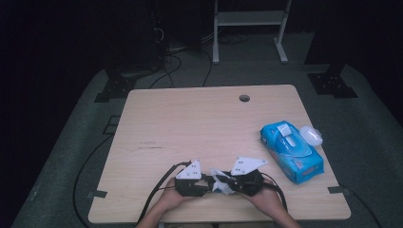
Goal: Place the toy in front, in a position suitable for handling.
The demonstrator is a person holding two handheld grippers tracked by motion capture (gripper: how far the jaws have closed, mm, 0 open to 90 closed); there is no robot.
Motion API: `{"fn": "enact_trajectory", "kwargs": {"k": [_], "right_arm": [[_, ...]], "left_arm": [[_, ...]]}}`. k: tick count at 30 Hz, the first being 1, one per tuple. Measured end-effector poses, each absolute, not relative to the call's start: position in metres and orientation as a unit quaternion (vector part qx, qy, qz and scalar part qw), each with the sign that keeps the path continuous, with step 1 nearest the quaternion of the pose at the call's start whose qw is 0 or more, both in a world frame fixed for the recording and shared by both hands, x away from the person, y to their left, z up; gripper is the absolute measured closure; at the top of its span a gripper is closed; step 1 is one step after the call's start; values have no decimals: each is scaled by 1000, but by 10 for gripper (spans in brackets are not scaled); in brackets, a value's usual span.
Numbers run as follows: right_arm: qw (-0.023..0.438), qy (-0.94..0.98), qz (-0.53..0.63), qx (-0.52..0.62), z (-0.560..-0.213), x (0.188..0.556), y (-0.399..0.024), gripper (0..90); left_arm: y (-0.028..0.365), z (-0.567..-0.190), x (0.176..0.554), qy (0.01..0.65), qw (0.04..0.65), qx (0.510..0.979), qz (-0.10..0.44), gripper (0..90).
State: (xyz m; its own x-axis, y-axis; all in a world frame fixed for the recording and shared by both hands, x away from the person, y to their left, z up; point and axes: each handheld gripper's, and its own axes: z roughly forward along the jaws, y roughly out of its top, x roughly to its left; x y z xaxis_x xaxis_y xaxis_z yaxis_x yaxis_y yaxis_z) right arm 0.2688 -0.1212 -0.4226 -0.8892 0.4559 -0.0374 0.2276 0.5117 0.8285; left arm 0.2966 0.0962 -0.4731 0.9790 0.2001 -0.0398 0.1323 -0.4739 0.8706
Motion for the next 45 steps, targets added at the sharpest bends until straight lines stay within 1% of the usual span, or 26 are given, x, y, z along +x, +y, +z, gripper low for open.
{"fn": "enact_trajectory", "kwargs": {"k": [3,7,10,12,15,18,20,21,23,25,27,32,35,38,41,43,45], "right_arm": [[129,863,448,193,-424,270,-115,842],[130,859,449,211,-425,272,-132,841],[155,858,436,223,-424,271,-146,841],[150,855,438,233,-424,272,-151,841],[143,853,448,228,-424,271,-144,842],[135,859,449,206,-425,268,-126,841],[144,862,444,195,-425,268,-119,841],[141,864,443,195,-424,269,-120,841],[142,864,441,199,-424,270,-128,841],[157,862,436,208,-423,269,-141,841],[173,860,427,220,-424,268,-159,841],[187,841,430,270,-426,267,-208,841],[196,836,426,286,-427,265,-221,841],[203,836,424,285,-427,264,-216,840],[187,837,440,267,-425,263,-201,840],[189,847,431,245,-426,261,-187,838],[193,851,428,235,-425,261,-182,838]], "left_arm": [[96,-473,297,97,503,858,33,692],[95,-474,296,98,505,857,30,693],[94,-474,297,98,506,857,30,693],[93,-474,297,98,506,857,30,694],[92,-474,297,98,505,857,33,695],[92,-474,297,97,503,858,33,696],[93,-474,297,97,501,859,35,696],[93,-474,297,98,500,860,34,696],[93,-474,297,97,499,860,33,699],[93,-474,298,98,500,860,32,699],[94,-474,298,98,501,859,30,700],[91,-475,297,94,492,865,32,696],[90,-476,297,94,489,866,33,696],[91,-476,298,97,489,867,31,695],[91,-476,298,97,488,867,31,694],[91,-476,298,97,487,868,32,695],[91,-475,298,97,484,869,34,695]]}}
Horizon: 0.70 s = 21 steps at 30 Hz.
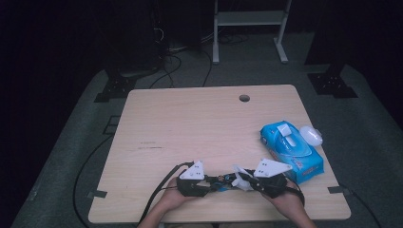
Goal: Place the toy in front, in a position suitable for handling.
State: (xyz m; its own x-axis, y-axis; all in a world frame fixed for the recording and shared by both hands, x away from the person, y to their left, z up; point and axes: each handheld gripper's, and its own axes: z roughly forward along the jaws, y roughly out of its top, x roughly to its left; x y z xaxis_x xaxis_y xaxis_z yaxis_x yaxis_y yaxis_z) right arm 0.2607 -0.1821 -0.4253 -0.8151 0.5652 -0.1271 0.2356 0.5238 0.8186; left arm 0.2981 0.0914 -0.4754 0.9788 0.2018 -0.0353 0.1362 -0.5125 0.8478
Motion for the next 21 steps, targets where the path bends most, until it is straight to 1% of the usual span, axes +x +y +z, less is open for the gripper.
{"fn": "enact_trajectory", "kwargs": {"k": [3,5,9,13,17,19,21], "right_arm": [[189,846,431,253,-425,263,-195,838],[201,839,426,272,-426,265,-210,839],[199,827,425,310,-429,266,-232,838],[185,818,465,285,-420,262,-219,834],[181,844,436,255,-426,262,-198,834],[173,840,443,261,-428,263,-203,834],[178,836,443,272,-427,265,-210,834]], "left_arm": [[92,-475,298,98,483,869,34,697],[91,-475,298,98,483,870,34,697],[91,-475,299,99,482,870,34,695],[90,-476,299,102,484,869,34,694],[90,-475,298,101,477,872,40,696],[90,-475,298,101,477,872,40,697],[90,-476,298,103,479,871,37,697]]}}
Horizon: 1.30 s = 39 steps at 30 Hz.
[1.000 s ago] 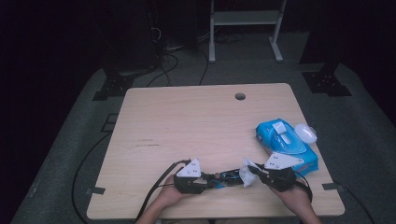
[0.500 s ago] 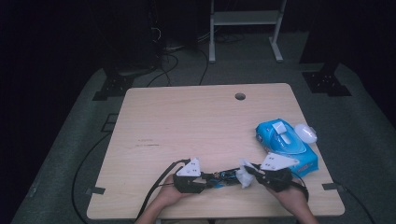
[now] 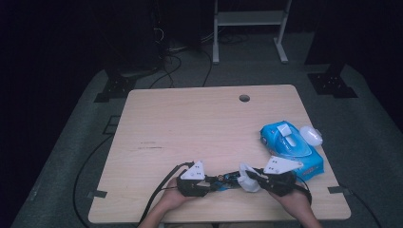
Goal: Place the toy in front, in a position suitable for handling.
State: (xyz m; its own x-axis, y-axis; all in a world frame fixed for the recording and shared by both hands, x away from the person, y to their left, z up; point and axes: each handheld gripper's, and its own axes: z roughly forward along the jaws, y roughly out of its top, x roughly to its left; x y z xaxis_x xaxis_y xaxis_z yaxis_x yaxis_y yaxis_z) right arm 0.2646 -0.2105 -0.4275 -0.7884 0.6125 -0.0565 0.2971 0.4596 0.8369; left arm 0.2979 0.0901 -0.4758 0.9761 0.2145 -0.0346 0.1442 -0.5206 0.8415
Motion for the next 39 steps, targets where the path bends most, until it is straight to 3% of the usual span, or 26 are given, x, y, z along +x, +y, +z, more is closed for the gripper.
{"fn": "enact_trajectory", "kwargs": {"k": [5,12,21,28,39], "right_arm": [[178,824,453,291,-426,267,-212,834],[186,849,438,228,-429,264,-159,833],[204,835,427,281,-426,271,-195,835],[200,849,435,226,-429,261,-156,833],[207,827,427,301,-427,269,-218,834]], "left_arm": [[89,-477,299,102,478,872,35,697],[88,-477,298,108,479,870,35,698],[87,-477,298,105,477,872,37,700],[87,-477,298,105,474,873,37,700],[88,-476,300,110,473,874,37,699]]}}
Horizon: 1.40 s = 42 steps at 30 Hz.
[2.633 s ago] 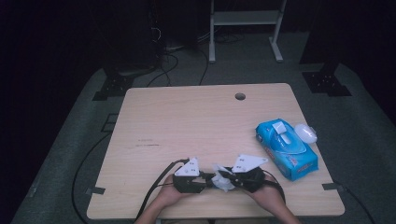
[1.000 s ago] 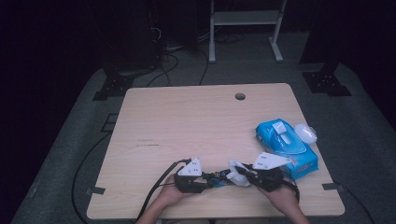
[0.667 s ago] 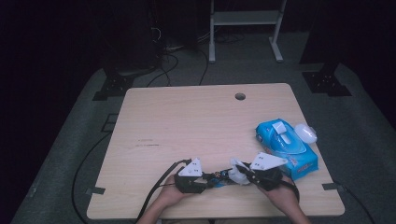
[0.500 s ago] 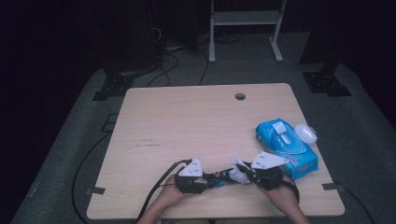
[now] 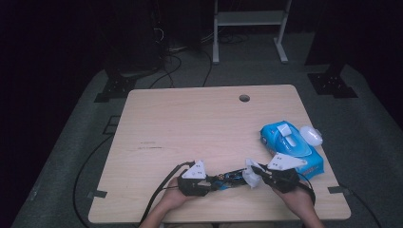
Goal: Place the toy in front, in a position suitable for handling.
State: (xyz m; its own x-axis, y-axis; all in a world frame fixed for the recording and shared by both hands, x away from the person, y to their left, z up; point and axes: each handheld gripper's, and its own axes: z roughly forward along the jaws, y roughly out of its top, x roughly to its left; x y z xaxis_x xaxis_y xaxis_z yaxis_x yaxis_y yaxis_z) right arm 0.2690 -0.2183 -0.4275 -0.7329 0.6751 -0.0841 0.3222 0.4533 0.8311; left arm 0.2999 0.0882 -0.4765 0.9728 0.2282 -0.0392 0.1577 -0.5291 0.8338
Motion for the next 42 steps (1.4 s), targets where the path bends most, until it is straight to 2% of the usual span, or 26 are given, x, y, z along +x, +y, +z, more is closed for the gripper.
{"fn": "enact_trajectory", "kwargs": {"k": [6,16,20,27,29,30,38,42], "right_arm": [[210,837,429,268,-427,264,-202,833],[205,828,434,290,-428,274,-205,833],[195,823,445,295,-431,273,-207,833],[187,819,450,302,-432,272,-209,833],[181,819,452,303,-432,273,-209,833],[185,818,451,304,-432,273,-209,833],[182,814,456,309,-431,286,-202,834],[174,814,461,306,-432,288,-199,834]], "left_arm": [[92,-477,302,116,474,872,38,697],[93,-476,303,124,475,870,34,695],[94,-474,306,154,499,852,16,669],[84,-473,305,159,487,858,23,609],[82,-472,305,137,484,864,28,624],[81,-471,304,117,480,868,39,659],[88,-464,316,117,487,864,56,667],[91,-467,318,124,482,866,47,662]]}}
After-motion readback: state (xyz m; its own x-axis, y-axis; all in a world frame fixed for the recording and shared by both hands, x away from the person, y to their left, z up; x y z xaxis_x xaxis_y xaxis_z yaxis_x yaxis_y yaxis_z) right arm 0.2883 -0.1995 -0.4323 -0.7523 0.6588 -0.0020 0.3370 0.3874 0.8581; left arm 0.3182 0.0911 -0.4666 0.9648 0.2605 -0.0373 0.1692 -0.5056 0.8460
